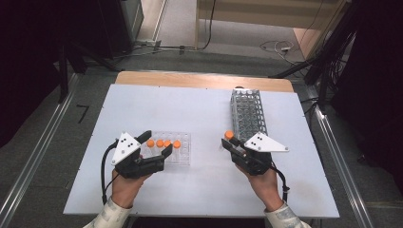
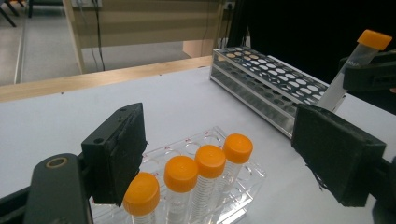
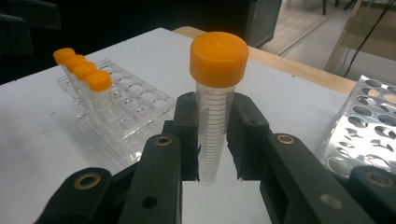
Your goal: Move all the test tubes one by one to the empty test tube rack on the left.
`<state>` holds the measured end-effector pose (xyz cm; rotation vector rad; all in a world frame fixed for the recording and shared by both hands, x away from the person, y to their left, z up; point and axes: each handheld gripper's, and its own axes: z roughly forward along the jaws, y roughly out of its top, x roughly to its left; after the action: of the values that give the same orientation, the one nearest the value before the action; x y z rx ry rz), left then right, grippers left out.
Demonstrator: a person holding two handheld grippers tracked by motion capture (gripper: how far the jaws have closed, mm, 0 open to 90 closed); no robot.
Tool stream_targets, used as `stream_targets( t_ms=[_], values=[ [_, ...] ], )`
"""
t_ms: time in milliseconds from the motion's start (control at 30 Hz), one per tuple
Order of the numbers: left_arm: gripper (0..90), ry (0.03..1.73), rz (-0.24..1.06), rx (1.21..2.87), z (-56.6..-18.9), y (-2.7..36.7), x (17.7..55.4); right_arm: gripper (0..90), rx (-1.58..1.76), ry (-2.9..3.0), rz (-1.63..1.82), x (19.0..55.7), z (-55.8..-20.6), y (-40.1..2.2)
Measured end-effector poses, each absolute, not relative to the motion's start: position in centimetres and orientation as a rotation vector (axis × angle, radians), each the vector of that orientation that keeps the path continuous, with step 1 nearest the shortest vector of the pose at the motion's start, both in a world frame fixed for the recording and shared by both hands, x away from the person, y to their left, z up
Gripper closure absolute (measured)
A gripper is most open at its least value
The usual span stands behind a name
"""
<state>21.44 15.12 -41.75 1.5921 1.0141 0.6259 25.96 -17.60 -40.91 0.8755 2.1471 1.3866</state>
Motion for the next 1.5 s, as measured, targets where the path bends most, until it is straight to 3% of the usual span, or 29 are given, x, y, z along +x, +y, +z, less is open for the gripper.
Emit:
stream_targets(
  t_ms=[967,1500],
  values=[
    [18.3,0.965,0.586,1.612,-41.8,14.0,21.0,72.2,0.816,2.246,1.375,25.0,-42.4,-15.0],
    [23.3,0.893,0.548,1.626,-42.2,12.2,20.4,72.2,0.78,2.31,1.36,24.6,-43.5,-13.6]
  ],
)
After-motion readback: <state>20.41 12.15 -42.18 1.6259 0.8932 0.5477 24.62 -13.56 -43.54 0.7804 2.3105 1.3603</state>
